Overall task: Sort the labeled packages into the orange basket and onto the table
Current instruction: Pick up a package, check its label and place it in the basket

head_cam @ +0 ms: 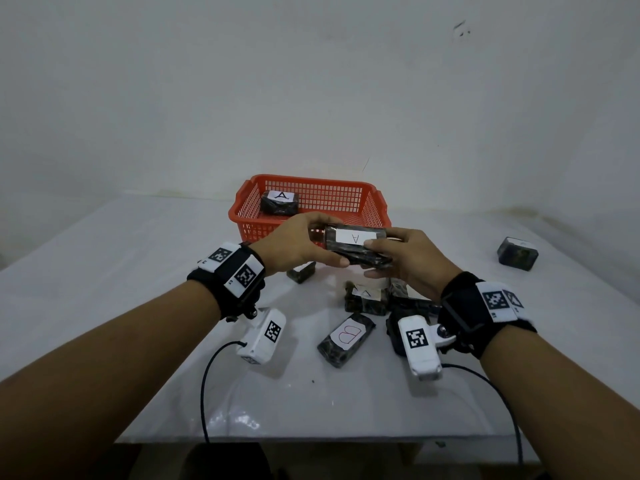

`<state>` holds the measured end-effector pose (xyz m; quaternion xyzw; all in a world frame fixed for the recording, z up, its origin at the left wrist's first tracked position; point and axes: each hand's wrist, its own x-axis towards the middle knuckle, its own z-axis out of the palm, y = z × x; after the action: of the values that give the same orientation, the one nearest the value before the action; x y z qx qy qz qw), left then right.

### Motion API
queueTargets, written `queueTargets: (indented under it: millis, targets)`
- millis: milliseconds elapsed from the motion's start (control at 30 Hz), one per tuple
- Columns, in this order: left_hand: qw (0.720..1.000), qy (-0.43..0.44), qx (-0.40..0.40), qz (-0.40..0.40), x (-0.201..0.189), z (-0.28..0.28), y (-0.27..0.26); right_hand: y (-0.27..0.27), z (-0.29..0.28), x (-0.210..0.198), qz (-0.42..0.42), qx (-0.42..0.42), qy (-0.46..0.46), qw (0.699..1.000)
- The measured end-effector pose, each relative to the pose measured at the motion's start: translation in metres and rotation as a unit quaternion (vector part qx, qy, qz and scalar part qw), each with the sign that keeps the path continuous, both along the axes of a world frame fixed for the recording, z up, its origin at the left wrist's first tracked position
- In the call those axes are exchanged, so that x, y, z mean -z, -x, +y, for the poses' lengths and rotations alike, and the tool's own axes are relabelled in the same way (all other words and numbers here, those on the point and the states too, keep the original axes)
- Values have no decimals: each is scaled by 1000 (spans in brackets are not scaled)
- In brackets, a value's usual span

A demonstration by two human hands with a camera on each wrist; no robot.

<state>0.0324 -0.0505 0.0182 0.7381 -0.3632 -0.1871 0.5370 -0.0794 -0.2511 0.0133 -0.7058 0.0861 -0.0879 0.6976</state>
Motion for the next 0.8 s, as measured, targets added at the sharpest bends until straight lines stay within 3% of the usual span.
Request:
queueTargets:
  millis: [133, 267, 467, 667, 800]
  targets:
    - [999, 30, -1, 44, 2, -6, 3, 0, 2, -2, -36, 33, -9, 999]
    - [998, 32, -51, 14, 8, -11, 2, -2, 5, -1, -32, 50, -16, 998]
    - [998, 38, -35, 31, 8, -12, 6, -1, 6, 4, -27, 64, 9, 998]
    - [996, 60, -60, 39, 10, -12, 2, -1, 6, 5, -16, 7, -15, 1000]
    - [995, 70, -54, 55, 8, -12, 2, -1, 5, 5, -36, 16, 2, 999]
